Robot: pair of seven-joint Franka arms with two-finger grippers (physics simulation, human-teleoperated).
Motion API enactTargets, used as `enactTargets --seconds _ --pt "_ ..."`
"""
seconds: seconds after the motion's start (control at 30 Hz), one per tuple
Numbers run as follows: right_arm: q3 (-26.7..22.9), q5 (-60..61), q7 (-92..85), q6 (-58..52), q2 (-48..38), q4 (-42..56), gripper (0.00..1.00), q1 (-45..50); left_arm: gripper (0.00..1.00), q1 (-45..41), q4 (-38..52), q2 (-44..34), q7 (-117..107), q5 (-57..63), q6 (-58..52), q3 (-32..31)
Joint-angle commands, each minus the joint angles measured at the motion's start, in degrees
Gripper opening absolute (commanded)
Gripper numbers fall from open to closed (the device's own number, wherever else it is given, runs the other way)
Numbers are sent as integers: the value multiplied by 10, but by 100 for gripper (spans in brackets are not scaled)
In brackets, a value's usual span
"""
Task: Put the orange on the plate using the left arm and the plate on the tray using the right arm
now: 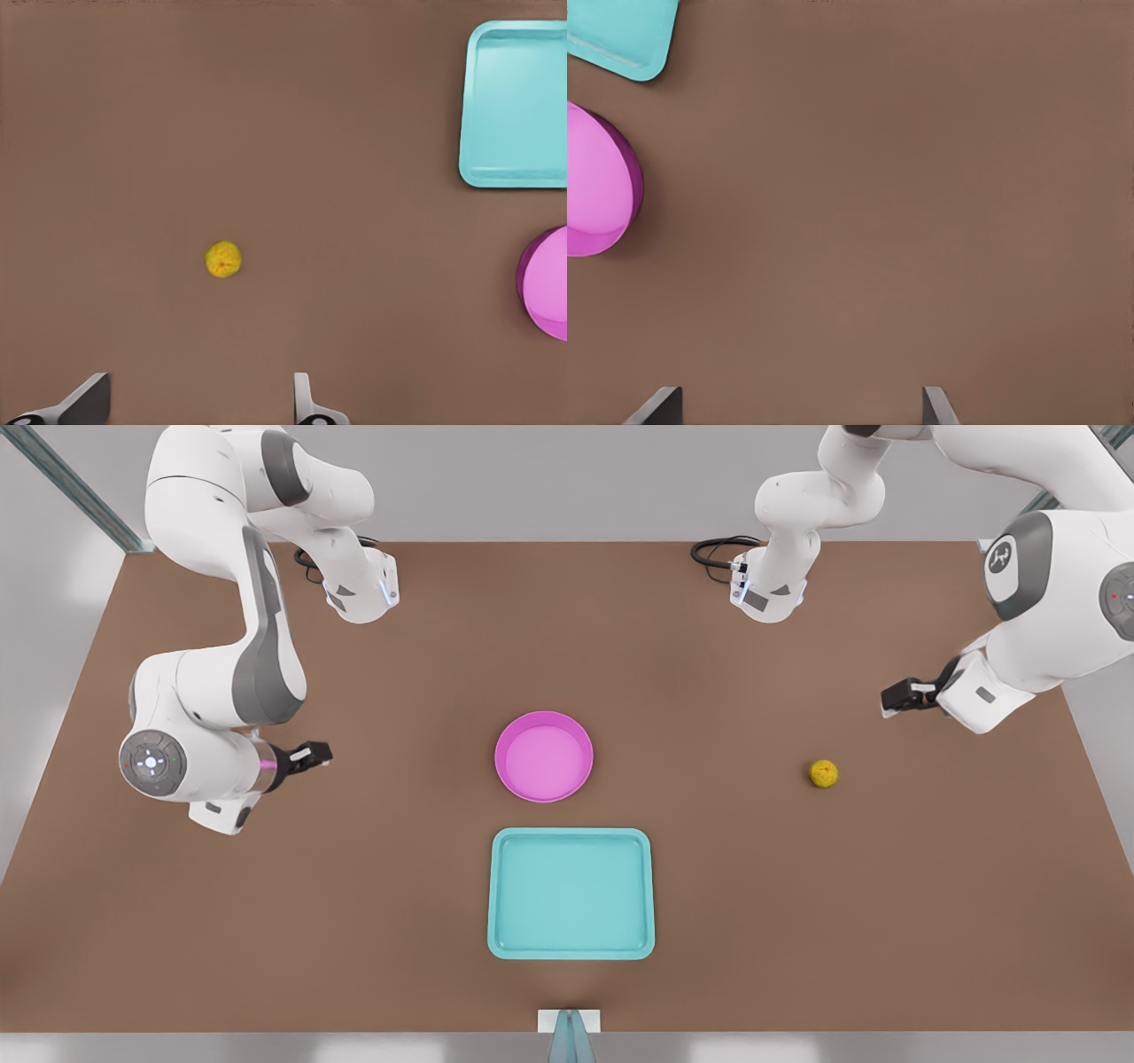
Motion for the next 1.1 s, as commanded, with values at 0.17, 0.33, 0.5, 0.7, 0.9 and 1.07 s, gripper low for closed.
enactTargets --seconds 0.17,0.33,0.5,0.7,0.9,1.07 --pt "0 -4 -65 28 2 0 100 1 100 5 -89 93 -17 1 144 21" --pt "0 -4 -54 36 6 -5 100 3 100 6 -319 135 65 1 458 67" --pt "0 -4 -54 38 6 -9 100 4 100 5 -374 160 128 -3 536 91" --pt "0 -4 -51 38 6 -8 100 4 100 -16 -391 162 120 -3 517 91" --pt "0 -4 -51 38 7 -8 100 4 100 -15 -408 165 119 -3 488 91" --pt "0 -4 -51 38 10 -8 100 4 100 -16 -408 184 119 -3 494 91"
